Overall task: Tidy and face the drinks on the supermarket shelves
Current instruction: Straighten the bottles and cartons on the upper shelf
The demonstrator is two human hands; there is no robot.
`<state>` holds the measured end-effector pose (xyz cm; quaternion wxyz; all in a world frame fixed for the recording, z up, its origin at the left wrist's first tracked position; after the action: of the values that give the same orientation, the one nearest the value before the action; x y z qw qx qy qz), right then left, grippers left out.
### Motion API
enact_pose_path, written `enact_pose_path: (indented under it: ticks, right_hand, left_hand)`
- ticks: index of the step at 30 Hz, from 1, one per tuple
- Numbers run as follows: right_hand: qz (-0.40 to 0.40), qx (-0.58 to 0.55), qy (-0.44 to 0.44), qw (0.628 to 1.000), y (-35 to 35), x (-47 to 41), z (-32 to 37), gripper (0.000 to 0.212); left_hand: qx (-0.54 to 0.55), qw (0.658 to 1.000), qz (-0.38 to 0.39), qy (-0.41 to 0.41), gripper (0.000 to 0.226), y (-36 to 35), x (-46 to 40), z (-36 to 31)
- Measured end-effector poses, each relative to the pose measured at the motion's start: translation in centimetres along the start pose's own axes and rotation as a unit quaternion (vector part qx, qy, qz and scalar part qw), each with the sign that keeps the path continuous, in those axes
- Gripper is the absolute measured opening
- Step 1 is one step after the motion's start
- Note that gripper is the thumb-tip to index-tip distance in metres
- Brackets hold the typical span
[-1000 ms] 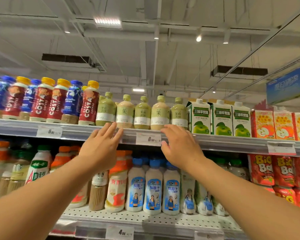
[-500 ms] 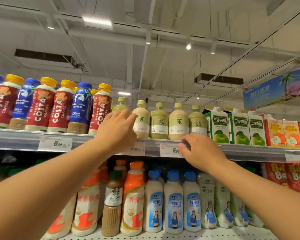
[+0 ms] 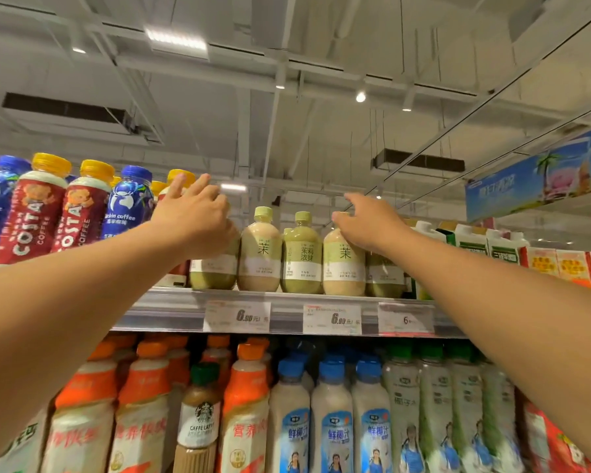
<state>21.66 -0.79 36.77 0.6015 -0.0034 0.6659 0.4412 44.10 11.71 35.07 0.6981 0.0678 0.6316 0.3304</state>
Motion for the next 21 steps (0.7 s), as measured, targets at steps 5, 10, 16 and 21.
enact_pose_path:
  ticks: [5, 10, 16, 21]
  right_hand:
    - [0.024, 0.046, 0.016, 0.999, -1.6, -0.5, -0.1, 0.053]
    - [0.005, 0.077, 0.023, 0.997, -1.5, -0.3, 0.1, 0.045]
    - [0.026, 0.060, 0.024, 0.998, -1.4, -0.3, 0.4, 0.043]
    - [0.020, 0.020, 0.021, 0.999, -1.0, -0.2, 0.2, 0.035]
  left_hand:
    - [0.012, 0.999, 0.025, 0.025, 0.056, -0.1, 0.0, 0.2]
    - [0.012, 0.999, -0.009, 0.029, 0.052, 0.4, -0.2, 0.0]
    - [0.003, 1.000, 0.001, 0.019, 0.072, -0.1, -0.7, 0.6]
    - [0.031, 0.999, -0.024, 0.014, 0.072, 0.8, -0.5, 0.0]
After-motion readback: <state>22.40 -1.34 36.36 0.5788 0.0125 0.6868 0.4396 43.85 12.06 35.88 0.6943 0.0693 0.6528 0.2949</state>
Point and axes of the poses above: each hand's wrist, its own x-axis away from the middle knuckle, its own y-axis out of the back of the hand, z = x × y, the point moved 9 cm from there along -x, towards the middle knuckle, and after that the axes turned 10 degrees about x, right-handed, at the moved point
